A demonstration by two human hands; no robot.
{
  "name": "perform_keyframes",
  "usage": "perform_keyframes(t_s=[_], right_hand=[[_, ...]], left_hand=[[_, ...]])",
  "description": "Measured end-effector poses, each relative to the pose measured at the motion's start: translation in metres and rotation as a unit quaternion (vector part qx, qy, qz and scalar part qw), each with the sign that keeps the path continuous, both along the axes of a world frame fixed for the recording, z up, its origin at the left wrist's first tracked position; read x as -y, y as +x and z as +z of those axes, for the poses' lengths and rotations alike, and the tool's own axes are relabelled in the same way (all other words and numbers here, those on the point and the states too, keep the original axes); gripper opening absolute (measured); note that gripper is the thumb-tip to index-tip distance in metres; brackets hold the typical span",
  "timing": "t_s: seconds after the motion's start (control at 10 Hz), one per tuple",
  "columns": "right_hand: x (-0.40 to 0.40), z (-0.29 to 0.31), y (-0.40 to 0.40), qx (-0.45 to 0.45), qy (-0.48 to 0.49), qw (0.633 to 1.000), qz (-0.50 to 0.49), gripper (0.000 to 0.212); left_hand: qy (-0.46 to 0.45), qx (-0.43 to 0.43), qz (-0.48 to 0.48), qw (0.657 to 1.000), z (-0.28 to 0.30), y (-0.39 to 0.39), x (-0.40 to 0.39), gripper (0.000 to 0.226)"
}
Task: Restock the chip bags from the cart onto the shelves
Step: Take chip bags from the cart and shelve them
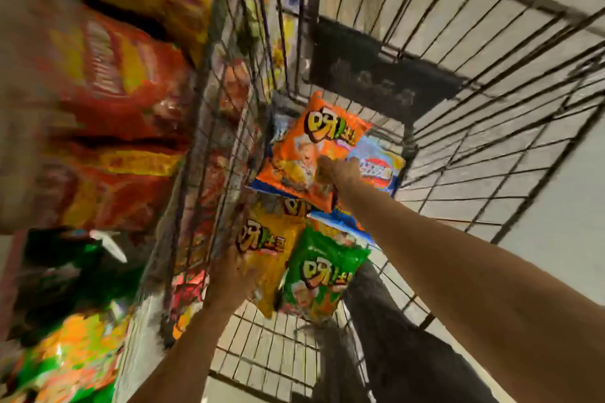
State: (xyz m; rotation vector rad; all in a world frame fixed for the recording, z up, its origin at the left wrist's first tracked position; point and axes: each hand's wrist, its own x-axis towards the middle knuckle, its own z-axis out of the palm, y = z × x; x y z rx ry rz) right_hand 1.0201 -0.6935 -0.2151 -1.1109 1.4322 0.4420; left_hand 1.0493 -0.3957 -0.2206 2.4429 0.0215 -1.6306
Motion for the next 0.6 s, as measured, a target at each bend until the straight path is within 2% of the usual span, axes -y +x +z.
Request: perform_keyframes(t_s=[0.1,0.2,0.3,0.5,0.6], right_hand=[[-0.003,-0.026,0.005,0.0,0.027,0.988,-0.154,0.032],[-0.004,-0.032,0.001,0.013,0.063,0.966,-0.251,0.061],[-0.003,-0.036,-0.002,0.029,0.103,0.963,-0.249,0.068],[0.009,-0.043,-0.004,0.049,0.147,0.962,-0.223,0.065],[0.007,-0.047,-0.003,0.052,0.132,0.966,-0.216,0.064]], left_hand=[[0.004,-0.005,0.016,1.0,-0.014,0.003,0.01,0.08],[0.017,0.018,-0.001,1.0,-0.023,0.005,0.032,0.097],[0.035,0.044,-0.027,0.998,-0.023,0.0,0.043,0.105],[0.044,0.066,-0.039,0.996,-0.038,-0.013,0.036,0.116],[0.015,0.067,0.008,0.998,-0.047,-0.006,0.025,0.126]])
